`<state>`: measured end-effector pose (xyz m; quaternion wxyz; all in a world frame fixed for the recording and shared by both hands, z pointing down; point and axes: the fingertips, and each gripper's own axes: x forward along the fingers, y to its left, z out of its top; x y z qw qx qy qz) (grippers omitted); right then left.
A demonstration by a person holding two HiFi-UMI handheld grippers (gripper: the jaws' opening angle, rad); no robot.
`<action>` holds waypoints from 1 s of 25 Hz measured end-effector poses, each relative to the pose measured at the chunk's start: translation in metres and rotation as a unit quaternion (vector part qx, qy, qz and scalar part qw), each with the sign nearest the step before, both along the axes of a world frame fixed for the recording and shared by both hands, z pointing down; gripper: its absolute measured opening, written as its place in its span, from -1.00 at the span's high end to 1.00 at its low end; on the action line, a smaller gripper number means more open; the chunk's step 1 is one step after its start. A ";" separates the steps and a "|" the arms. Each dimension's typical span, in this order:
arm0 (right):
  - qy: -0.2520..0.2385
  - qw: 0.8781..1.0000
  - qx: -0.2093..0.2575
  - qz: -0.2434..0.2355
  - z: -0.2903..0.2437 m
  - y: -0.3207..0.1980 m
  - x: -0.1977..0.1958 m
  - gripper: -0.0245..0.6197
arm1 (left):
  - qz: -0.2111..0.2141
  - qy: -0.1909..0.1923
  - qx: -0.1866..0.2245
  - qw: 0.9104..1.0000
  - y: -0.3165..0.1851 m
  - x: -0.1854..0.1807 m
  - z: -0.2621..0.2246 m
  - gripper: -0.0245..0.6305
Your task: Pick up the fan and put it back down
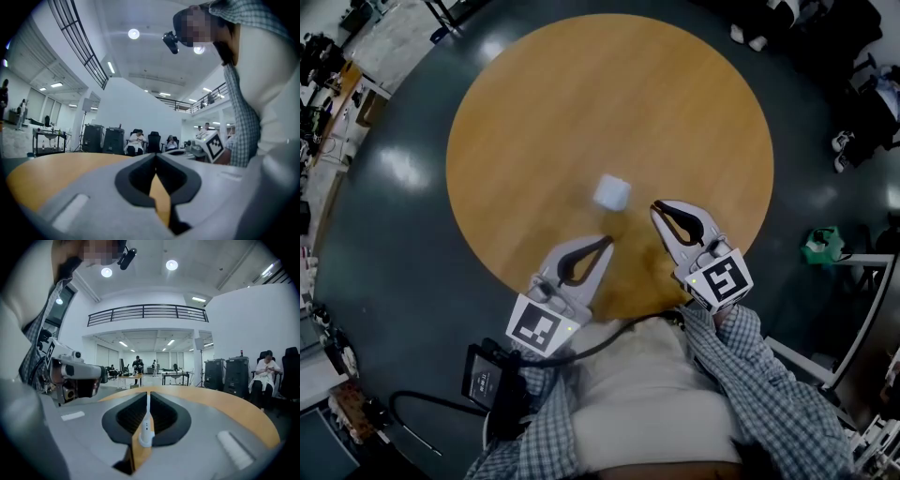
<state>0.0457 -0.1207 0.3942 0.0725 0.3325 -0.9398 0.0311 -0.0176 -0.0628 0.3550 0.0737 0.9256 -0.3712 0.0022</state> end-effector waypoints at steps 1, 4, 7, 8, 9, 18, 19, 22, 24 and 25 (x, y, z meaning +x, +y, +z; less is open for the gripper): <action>-0.005 1.000 0.003 0.004 -0.006 -0.001 0.001 0.91 | 0.000 0.000 0.002 1.000 -0.001 -0.001 -0.001 0.93; -0.017 1.000 0.004 0.008 -0.017 0.002 0.001 0.94 | -0.009 0.000 0.006 1.000 -0.001 -0.004 -0.002 0.93; -0.012 1.000 0.013 -0.001 -0.024 0.004 -0.001 0.94 | -0.016 -0.001 0.008 1.000 -0.003 -0.006 -0.003 0.93; -0.008 1.000 0.016 -0.006 -0.025 0.005 -0.003 0.94 | -0.015 -0.002 0.009 1.000 -0.004 -0.006 -0.003 0.93; -0.003 1.000 0.020 -0.012 -0.026 0.006 -0.006 0.94 | -0.015 -0.002 0.009 1.000 -0.004 -0.006 -0.003 0.93; 0.004 0.999 0.024 -0.036 -0.031 0.008 -0.019 0.92 | -0.014 0.002 0.016 1.000 -0.005 -0.006 -0.006 0.93; 0.005 0.999 0.023 -0.038 -0.030 0.008 -0.020 0.92 | -0.013 0.001 0.017 1.000 -0.006 -0.006 -0.007 0.93; 0.007 0.999 0.024 -0.039 -0.030 0.008 -0.020 0.92 | -0.010 0.000 0.018 1.000 -0.006 -0.004 -0.007 0.93; 0.009 0.999 0.023 -0.038 -0.030 0.008 -0.020 0.92 | -0.009 0.000 0.019 1.000 -0.007 -0.004 -0.008 0.93; 0.010 0.999 0.023 -0.038 -0.029 0.008 -0.020 0.91 | -0.008 0.000 0.019 1.000 -0.007 -0.004 -0.008 0.93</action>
